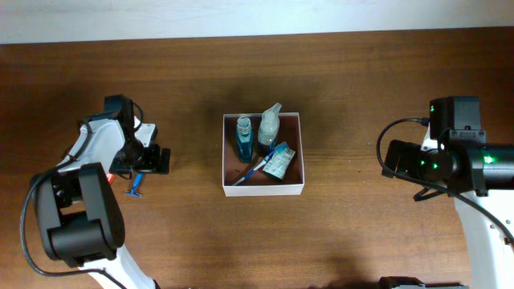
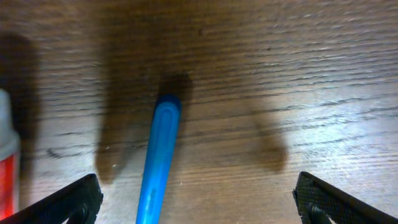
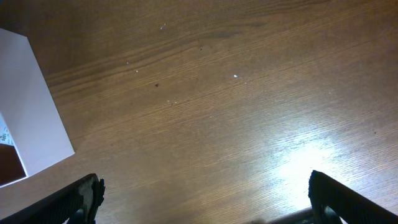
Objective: Pack container
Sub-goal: 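Move the left gripper back and grasp the blue razor, then carry the razor right and lower it into the box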
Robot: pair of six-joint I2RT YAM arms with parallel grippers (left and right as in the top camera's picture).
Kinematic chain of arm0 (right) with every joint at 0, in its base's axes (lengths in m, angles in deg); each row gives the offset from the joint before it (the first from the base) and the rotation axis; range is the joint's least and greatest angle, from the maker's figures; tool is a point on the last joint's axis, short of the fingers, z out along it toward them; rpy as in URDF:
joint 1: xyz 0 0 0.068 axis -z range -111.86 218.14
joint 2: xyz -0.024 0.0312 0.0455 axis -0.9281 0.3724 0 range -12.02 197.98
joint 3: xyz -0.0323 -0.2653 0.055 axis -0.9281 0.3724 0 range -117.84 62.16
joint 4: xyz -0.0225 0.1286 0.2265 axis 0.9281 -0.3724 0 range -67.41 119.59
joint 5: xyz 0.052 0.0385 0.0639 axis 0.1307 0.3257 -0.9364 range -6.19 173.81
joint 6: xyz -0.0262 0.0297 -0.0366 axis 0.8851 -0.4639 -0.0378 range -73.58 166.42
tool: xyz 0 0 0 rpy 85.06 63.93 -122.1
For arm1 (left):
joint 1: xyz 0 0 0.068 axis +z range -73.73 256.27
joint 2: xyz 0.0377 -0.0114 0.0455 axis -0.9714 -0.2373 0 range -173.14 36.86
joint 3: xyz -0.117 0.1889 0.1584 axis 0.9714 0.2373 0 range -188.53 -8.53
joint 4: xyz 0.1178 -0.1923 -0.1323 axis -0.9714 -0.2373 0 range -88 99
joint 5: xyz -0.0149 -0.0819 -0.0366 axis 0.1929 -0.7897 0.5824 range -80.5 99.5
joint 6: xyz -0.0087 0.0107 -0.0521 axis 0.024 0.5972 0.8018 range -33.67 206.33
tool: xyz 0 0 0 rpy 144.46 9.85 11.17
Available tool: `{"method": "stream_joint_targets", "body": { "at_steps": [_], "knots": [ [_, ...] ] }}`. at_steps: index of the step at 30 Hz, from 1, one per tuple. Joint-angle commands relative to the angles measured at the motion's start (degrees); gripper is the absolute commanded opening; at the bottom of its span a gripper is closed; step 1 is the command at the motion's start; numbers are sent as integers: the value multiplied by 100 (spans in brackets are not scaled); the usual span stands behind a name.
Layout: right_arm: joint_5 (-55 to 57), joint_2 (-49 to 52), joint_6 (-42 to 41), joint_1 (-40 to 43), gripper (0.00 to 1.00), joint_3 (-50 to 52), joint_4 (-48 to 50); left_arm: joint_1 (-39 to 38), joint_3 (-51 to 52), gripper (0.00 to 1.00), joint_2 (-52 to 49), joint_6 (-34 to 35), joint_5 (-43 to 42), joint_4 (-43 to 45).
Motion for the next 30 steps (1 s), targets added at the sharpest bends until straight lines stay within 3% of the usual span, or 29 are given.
{"method": "stream_joint_targets", "body": {
  "at_steps": [1,5,12,17,20,25,30],
  "knots": [
    [33,15,4,48,98,-13,20,50,118,100,-205,57,-267,-4],
    [33,15,2,48,98,-13,17,50,173,96,-212,57,-264,-31],
    [31,15,2,48,98,-13,13,50,175,36,-212,57,-264,-162],
    [31,15,2,48,98,-13,17,50,175,13,-212,55,-264,-249],
    [31,15,2,48,98,-13,17,50,175,11,-212,57,-264,-247],
    [31,15,2,48,98,-13,17,44,170,1,-210,59,-267,-223],
    [31,15,2,48,98,-13,17,31,-35,1,55,76,-529,-378]
  ]
}}
